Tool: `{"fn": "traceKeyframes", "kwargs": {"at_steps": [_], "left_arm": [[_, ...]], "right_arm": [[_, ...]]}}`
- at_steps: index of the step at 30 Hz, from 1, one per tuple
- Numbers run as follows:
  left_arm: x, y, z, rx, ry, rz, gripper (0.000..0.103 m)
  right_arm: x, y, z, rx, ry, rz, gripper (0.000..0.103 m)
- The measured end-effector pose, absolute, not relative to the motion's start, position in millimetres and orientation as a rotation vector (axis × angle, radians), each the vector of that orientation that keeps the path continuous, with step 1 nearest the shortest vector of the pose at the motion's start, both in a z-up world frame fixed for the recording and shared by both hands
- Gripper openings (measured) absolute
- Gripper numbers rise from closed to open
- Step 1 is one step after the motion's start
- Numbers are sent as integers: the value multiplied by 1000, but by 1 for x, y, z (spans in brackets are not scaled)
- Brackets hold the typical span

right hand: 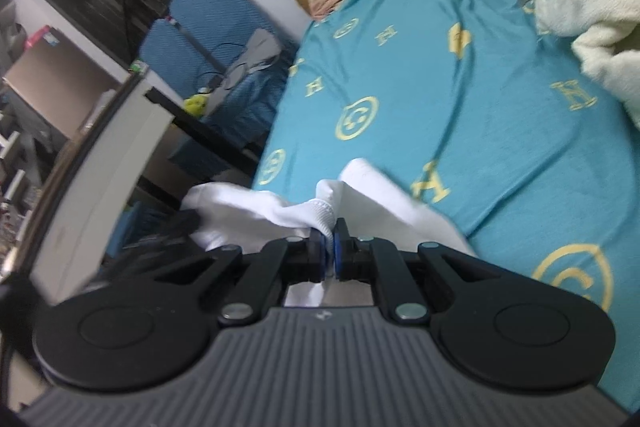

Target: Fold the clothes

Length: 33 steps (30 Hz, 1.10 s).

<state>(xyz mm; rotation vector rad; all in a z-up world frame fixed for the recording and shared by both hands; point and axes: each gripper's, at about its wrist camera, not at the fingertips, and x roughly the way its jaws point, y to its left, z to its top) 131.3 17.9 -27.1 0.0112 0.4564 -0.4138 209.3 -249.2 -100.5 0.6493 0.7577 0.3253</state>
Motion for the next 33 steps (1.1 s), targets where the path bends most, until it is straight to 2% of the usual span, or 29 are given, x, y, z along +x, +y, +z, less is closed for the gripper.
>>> {"fn": "traceKeyframes", "kwargs": {"at_steps": [9, 16, 21, 22, 23, 25, 26, 31, 32, 33], "left_arm": [[134, 74, -10, -297, 530, -547, 1], [133, 92, -9, -341, 533, -565, 1], [134, 97, -8, -357, 535, -556, 1], [134, 97, -8, -359, 536, -555, 1], [134, 97, -8, -359, 536, -554, 1], [135, 96, -8, -360, 537, -554, 1], [134, 96, -8, -362, 537, -556, 1], [134, 97, -8, -366, 539, -551, 1], [134, 97, -9, -365, 541, -547, 1], [135, 96, -10, -361, 545, -542, 1]], "right_arm": [[211, -244, -109, 583, 826, 286, 12], [209, -207, -111, 361, 874, 334, 12], [207, -198, -110, 313, 873, 356, 13], [205, -198, -110, 311, 865, 357, 17], [204, -198, -109, 310, 858, 357, 35], [202, -197, -107, 306, 842, 358, 54], [201, -196, -107, 305, 834, 359, 54], [200, -192, -108, 272, 808, 336, 49], [202, -190, -112, 255, 816, 321, 30], [204, -191, -115, 257, 820, 312, 15]]}}
